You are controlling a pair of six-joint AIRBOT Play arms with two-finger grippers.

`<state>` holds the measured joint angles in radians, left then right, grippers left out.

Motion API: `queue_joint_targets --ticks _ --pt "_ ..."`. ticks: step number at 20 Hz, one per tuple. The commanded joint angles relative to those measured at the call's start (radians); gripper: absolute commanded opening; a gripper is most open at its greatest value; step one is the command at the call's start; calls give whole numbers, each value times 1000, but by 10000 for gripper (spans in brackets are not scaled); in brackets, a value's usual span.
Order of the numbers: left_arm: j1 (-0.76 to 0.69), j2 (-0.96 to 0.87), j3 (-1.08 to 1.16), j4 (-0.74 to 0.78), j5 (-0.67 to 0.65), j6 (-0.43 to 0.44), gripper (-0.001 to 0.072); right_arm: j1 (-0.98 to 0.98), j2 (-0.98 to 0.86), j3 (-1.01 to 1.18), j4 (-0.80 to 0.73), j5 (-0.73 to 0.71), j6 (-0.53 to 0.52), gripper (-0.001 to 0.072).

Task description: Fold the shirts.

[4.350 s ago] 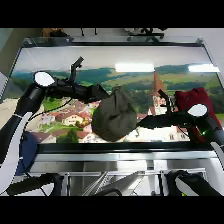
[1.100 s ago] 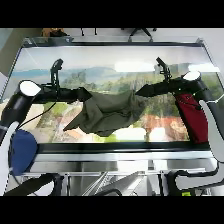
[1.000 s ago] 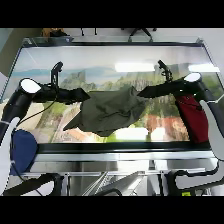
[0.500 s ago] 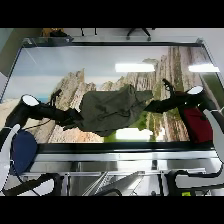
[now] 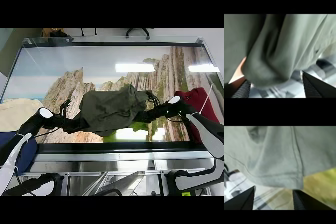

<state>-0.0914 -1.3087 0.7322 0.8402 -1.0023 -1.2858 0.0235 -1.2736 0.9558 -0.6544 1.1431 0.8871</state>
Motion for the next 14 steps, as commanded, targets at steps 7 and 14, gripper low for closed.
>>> queue_joint_targets --ticks 7,14 --pt "-20 1 111 -2 0 -5 411 10 -8 3 121 15 -80 107" --pt "-20 1 106 3 24 11 15 9 29 4 121 28 -79 29"
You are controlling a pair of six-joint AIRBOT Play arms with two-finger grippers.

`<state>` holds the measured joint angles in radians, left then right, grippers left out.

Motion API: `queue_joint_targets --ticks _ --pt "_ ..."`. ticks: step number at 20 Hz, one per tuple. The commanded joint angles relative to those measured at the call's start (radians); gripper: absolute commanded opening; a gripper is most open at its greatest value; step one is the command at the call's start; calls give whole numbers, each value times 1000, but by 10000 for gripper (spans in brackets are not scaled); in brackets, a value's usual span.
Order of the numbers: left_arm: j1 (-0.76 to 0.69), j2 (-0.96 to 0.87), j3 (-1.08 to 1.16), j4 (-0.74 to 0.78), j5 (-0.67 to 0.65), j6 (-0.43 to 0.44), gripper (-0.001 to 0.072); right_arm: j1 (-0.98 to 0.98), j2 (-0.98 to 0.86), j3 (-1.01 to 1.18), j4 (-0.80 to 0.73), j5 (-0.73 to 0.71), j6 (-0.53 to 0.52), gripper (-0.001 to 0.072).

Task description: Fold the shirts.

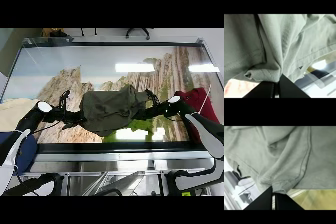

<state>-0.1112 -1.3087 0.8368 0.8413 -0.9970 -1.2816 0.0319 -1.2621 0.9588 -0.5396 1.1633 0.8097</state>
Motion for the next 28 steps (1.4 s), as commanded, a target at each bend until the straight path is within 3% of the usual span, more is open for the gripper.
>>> queue_joint_targets --ticks 1,4,12,16,20,21,22,23,28 --pt "0 1 2 2 33 8 15 1 30 2 6 8 -2 29" --pt "-2 17 41 -35 28 53 14 1 90 30 21 25 10 29" --pt "-11 240 174 -47 32 54 14 1 195 73 10 45 52 30" --pt "16 292 23 -47 27 58 15 1 168 19 -132 45 128 30" --pt "17 332 -147 -49 32 63 14 1 164 -153 -132 12 114 43" --pt "19 345 -164 -49 33 63 14 1 164 -157 -143 13 111 174" --pt "19 356 -168 -49 30 62 14 0 168 -153 -142 11 111 365" --pt "18 369 -168 -49 29 61 15 -2 174 -143 -142 6 111 396" --pt "19 391 -167 -48 28 52 15 -6 174 -122 -127 -68 111 382"
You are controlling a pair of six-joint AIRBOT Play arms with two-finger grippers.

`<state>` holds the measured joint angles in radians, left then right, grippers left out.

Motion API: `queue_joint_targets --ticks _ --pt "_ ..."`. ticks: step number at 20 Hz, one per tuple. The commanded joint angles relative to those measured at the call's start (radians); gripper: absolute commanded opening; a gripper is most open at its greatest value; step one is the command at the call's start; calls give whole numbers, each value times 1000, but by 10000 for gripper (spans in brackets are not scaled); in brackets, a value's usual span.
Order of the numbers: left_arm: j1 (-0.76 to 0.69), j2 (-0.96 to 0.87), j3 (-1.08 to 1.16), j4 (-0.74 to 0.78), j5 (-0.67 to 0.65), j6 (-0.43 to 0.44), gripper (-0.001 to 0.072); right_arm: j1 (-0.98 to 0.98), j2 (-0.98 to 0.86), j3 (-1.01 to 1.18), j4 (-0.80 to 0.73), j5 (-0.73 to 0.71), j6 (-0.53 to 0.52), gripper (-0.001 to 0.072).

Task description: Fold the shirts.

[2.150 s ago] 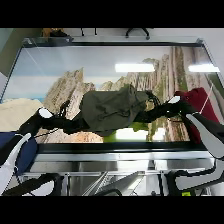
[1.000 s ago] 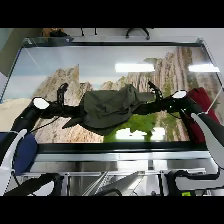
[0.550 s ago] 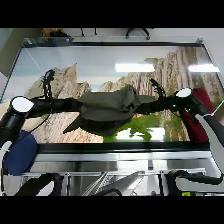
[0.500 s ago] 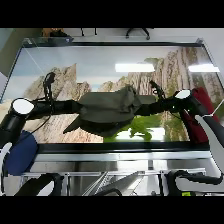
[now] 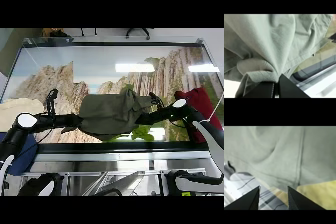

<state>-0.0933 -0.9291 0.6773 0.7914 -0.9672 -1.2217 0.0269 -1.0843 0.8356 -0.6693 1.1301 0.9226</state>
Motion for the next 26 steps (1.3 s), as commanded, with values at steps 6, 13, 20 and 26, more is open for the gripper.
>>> queue_joint_targets --ticks 6,13,20,26 --pt "1 11 -8 2 3 -9 14 0 -89 1 3 -49 -10 366" --pt "1 11 -8 2 11 -9 15 0 -100 1 35 -3 -34 364" --pt "1 11 11 -3 27 -9 15 0 -97 12 338 127 -211 29" --pt "0 120 494 -61 -67 -10 15 -2 121 567 507 192 -237 29"
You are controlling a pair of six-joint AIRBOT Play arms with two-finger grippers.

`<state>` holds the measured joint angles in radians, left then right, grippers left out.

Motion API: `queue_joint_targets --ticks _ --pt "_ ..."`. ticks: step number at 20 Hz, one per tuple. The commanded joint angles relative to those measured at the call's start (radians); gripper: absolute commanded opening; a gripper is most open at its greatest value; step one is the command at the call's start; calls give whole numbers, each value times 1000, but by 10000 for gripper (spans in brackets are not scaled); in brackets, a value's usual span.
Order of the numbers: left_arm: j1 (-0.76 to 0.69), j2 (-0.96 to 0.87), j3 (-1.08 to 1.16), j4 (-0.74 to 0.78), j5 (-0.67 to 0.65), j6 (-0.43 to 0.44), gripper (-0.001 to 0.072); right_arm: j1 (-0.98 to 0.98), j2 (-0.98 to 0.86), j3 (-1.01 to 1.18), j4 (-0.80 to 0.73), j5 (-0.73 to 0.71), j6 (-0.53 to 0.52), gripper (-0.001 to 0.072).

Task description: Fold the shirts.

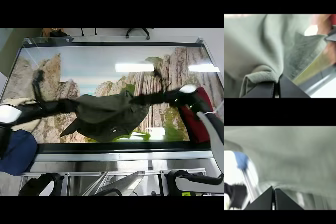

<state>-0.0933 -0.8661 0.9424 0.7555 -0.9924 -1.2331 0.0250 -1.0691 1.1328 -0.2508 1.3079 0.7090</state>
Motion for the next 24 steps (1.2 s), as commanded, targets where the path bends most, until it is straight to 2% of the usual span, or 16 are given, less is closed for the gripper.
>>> queue_joint_targets --ticks 1,3,5,8,10,13,17,21,22,23,24 --pt "0 87 360 -23 -51 -8 15 0 148 415 78 -16 -31 29" --pt "0 132 602 -21 -52 -11 15 0 215 691 -29 -112 -29 29" --pt "0 154 789 -13 -57 -16 15 0 261 875 -150 -180 -28 29" --pt "1 154 927 56 -51 -17 15 0 306 937 -250 -264 -29 29" --pt "0 99 967 121 -64 -26 15 0 282 935 -301 -268 -21 29" --pt "0 -72 984 143 -75 -24 15 0 163 920 -376 -246 68 29" --pt "0 -438 984 139 -52 -24 15 0 -48 809 -517 -245 163 29" --pt "-22 -798 984 132 113 -23 18 0 -295 722 -805 -245 332 29" --pt "-27 -865 984 132 142 -23 117 0 -362 711 -876 -244 389 28" --pt "-28 -911 984 132 147 -24 563 0 -424 707 -924 -240 430 28" --pt "-24 -946 984 133 132 -30 684 0 -476 707 -945 -232 451 29"
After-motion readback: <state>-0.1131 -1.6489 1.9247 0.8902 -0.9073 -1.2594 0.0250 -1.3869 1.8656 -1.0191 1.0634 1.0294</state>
